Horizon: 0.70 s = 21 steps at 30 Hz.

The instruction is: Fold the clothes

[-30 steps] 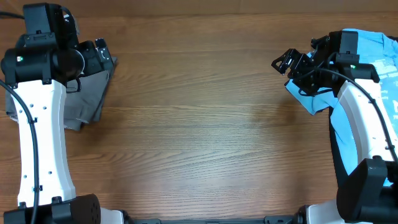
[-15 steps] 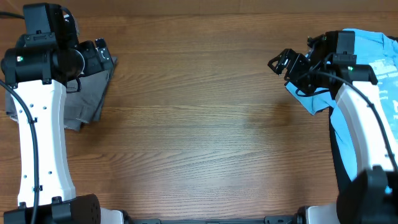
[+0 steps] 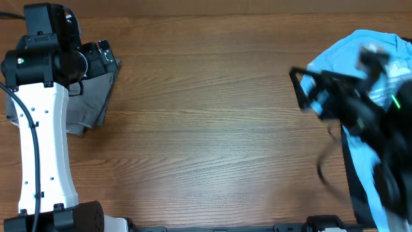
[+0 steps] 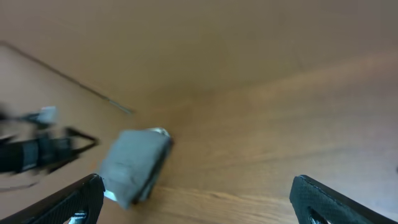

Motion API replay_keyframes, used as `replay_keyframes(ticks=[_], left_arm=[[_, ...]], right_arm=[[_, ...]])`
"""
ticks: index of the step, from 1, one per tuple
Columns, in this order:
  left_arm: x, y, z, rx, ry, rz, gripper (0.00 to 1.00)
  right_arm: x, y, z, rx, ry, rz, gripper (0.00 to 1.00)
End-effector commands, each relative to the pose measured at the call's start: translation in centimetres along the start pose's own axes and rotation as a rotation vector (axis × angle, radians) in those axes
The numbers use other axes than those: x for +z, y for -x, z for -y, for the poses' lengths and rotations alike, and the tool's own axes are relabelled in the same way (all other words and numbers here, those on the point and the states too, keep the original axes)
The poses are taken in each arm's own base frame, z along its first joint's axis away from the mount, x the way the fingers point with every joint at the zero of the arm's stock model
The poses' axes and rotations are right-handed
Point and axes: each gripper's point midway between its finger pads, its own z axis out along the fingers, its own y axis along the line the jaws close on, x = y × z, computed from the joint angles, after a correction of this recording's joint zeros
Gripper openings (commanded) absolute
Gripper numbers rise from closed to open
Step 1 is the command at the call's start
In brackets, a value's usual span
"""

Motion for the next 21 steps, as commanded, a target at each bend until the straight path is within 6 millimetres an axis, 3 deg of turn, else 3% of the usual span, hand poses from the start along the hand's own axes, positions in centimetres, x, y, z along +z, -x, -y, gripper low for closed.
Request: replay_keyframes(ticks=[1,7,11,16,21], left_arm=[[0.0,0.2,0.1,0.023,0.004,0.003,1.0],[0.0,0.2,0.1,0.022,0.004,0.003,1.0],[0.0,0.2,0.1,0.022,0.004,0.003,1.0],[0.0,0.2,0.1,0.023,0.004,0.003,1.0],[0.0,0.2,0.1,0.023,0.004,0.003,1.0]], right_arm=[[-5.7,0.4,-2.8,-0.063,0.029,0.133,1.0],[-14.1,-2.4,-4.4,-0.123,0.033,0.306,1.0],[-17.1,-4.5,-3.6,-0.138,0.015,0.394,1.0],[-17.2,-6.9,-0.9,-0.126,-0.027,0.425,1.0],[-13.9,-9.2,2.7,-0.117,-0.062,0.444,1.0]])
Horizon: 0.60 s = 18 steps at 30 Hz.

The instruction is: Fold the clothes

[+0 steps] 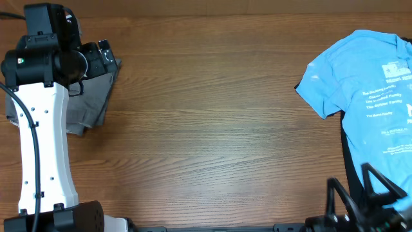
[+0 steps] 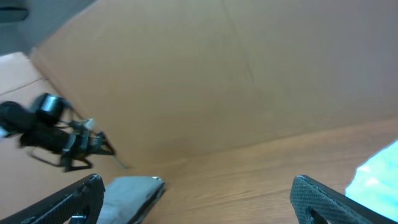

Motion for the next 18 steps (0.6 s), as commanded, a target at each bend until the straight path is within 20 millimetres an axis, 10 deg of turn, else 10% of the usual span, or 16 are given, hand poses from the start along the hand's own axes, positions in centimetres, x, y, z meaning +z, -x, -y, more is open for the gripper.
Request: replay_keyframes(ticks=[1,18], left_arm=[[0.0,0.2,0.1,0.023,0.004,0.003,1.0],[0.0,0.2,0.1,0.022,0.004,0.003,1.0]], right_arm=[[1.5,-2.1,2.8,0.002,-0.064,0.033,1.0],[9.6,-7.3,9.6,-0.04,-0.1,0.287,1.0]])
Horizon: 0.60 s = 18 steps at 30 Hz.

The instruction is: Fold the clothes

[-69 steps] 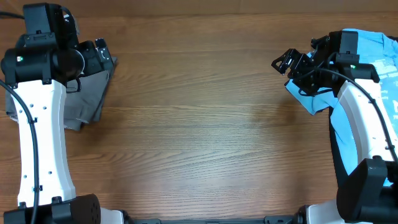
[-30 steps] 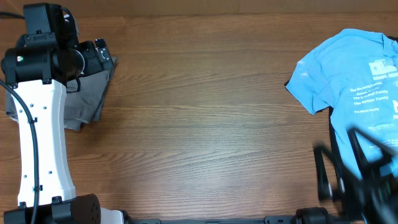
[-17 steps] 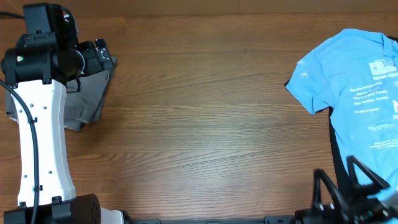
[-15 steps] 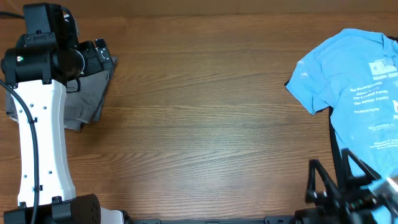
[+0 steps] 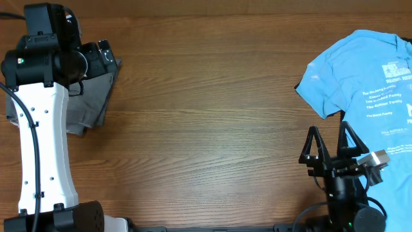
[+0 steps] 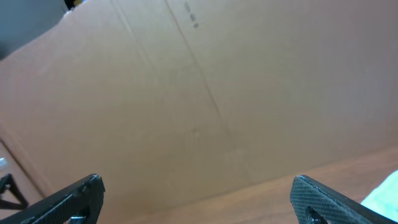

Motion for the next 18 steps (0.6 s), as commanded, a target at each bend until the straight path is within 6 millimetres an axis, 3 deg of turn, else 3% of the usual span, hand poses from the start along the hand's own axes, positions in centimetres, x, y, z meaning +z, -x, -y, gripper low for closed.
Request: replay_keyframes(ticks=[1,18], left_arm=[[0.0,0.2,0.1,0.022,0.003,0.003,1.0],[0.0,0.2,0.1,0.023,0.003,0.003,1.0]], right_arm=[[0.1,-1.4,1.2,-0.031,-0.022,0.02,1.0],[0.1,-7.5,4.3,-0.113,-0.078,-0.094,1.0]])
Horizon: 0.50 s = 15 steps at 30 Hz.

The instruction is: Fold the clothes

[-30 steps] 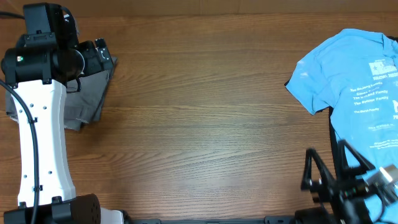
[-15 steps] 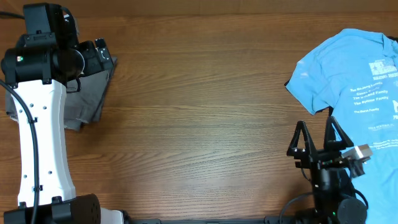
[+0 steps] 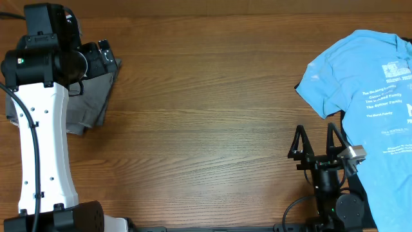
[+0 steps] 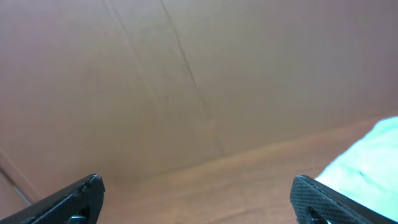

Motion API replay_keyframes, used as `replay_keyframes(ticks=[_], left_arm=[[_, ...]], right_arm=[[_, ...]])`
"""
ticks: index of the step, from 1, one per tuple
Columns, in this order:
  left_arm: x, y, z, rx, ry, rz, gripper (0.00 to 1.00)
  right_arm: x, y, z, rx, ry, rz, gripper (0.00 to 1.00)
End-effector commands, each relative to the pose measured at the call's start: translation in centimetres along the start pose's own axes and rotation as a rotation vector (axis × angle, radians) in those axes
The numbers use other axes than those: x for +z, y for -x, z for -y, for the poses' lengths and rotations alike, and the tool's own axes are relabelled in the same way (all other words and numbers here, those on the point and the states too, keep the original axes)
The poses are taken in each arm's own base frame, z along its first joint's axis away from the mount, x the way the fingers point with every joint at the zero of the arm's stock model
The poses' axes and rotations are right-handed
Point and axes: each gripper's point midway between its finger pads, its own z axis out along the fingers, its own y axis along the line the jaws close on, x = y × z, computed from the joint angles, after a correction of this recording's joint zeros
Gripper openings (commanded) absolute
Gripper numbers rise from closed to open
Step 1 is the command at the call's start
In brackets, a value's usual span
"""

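Observation:
A light blue printed T-shirt [image 3: 364, 84] lies spread at the table's right side, and its edge shows in the right wrist view [image 4: 373, 152]. A grey folded garment [image 3: 93, 100] lies at the far left, partly under my left arm. My left gripper [image 3: 102, 59] is over that garment, with its fingers hidden by the wrist. My right gripper [image 3: 315, 136] stands open near the front edge, just left of the shirt's lower part, pointing toward the far side. It holds nothing [image 4: 196, 186], with wood between the fingers [image 4: 74, 199].
The left arm's white link [image 3: 42, 148] runs along the left edge. A dark cloth strip [image 3: 347, 154] shows beside the blue shirt's lower part. A brown cardboard wall [image 4: 186, 74] stands behind the wooden table [image 3: 206, 129].
My right gripper has shifted slightly left along the front edge, still open. More of the blue shirt now shows at the right of the wrist view. The left arm is unchanged.
My right arm was blurred over the blue shirt, its camera facing the grey garment. Then it was low at the front right corner, leaving the shirt spread out. After that it stood open by the shirt's lower left edge, and now slightly farther left.

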Motion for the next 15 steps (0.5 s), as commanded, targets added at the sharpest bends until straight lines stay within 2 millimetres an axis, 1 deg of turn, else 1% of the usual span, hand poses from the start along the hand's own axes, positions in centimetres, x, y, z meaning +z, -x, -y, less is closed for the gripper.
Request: replay_keyframes(ticks=[1,4,9,10,13,15], left_arm=[[0.0,0.2,0.1,0.023,0.003,0.003,1.0],[0.0,0.2,0.1,0.022,0.003,0.003,1.0],[0.0,0.2,0.1,0.023,0.003,0.003,1.0],[0.0,0.2,0.1,0.023,0.003,0.003,1.0],[0.0,0.2,0.1,0.023,0.003,0.003,1.0],[0.0,0.2,0.1,0.023,0.003,0.003,1.0]], right_arm=[[-0.1,-0.8,0.5,-0.04,-0.019,-0.016,1.0],[-0.1,-1.1,0.9,-0.058,-0.032,-0.027,1.0],[-0.3,-2.8,2.6,-0.076,-0.1,-0.1,1.0],[-0.3,-2.9,2.6,-0.093,-0.097,-0.108,1.0],[-0.3,-3.4,1.7,-0.241,-0.034,-0.132,1.0],[-0.3,-3.7,1.5,-0.304,-0.015,-0.149,1.0]])
